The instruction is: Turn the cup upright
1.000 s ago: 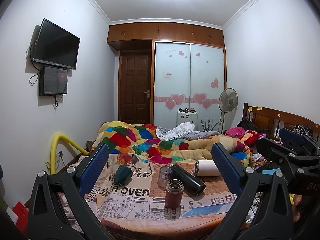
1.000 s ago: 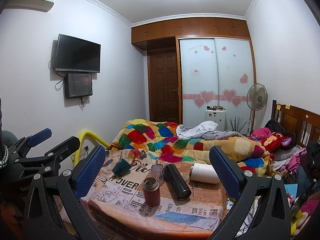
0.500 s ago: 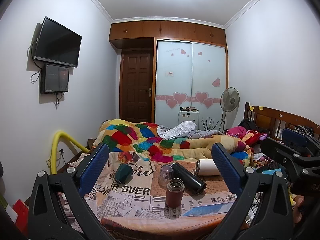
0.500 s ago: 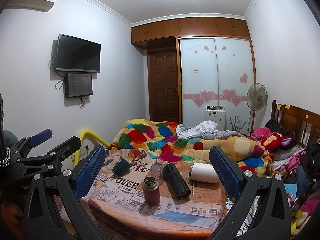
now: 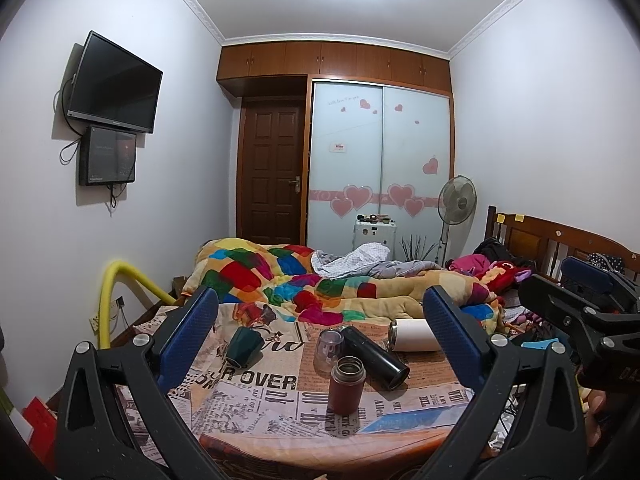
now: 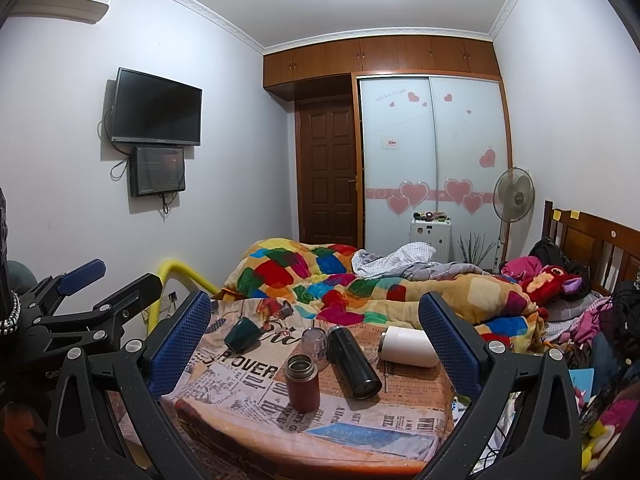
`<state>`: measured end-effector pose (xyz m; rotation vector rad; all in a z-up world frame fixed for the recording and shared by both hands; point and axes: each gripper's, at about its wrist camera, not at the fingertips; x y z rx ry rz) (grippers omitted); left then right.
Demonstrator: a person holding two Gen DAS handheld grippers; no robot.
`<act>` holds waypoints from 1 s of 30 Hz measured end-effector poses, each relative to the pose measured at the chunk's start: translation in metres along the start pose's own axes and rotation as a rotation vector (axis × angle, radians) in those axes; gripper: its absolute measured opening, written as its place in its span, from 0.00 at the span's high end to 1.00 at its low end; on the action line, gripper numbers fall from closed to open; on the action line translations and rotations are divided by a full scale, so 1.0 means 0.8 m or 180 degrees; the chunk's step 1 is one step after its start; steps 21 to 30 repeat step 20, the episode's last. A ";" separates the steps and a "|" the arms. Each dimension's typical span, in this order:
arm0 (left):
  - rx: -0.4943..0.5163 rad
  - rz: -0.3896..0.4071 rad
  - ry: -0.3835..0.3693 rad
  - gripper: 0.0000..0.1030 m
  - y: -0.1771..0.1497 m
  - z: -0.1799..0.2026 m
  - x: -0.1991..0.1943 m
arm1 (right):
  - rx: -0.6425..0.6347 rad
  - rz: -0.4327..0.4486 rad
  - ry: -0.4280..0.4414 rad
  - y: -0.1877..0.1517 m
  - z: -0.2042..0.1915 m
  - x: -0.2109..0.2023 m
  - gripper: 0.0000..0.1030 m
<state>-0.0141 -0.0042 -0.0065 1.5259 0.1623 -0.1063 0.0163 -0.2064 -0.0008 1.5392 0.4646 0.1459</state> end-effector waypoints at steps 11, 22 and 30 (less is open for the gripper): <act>0.0004 0.0001 -0.0027 0.00 -0.002 0.017 0.000 | 0.0006 0.0005 0.0001 0.000 0.001 -0.001 0.00; -0.0011 -0.0002 -0.0039 0.00 -0.005 0.019 -0.003 | 0.0002 -0.0009 -0.0027 0.004 -0.003 0.004 0.00; -0.0011 -0.0002 -0.0039 0.00 -0.005 0.019 -0.003 | 0.0002 -0.0009 -0.0027 0.004 -0.003 0.004 0.00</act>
Point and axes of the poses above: each gripper's, at about its wrist camera, not at the fingertips, and x roughly the way its jaws point, z to its right, y to its top, and after that the axes turned 1 degree about -z, right-handed
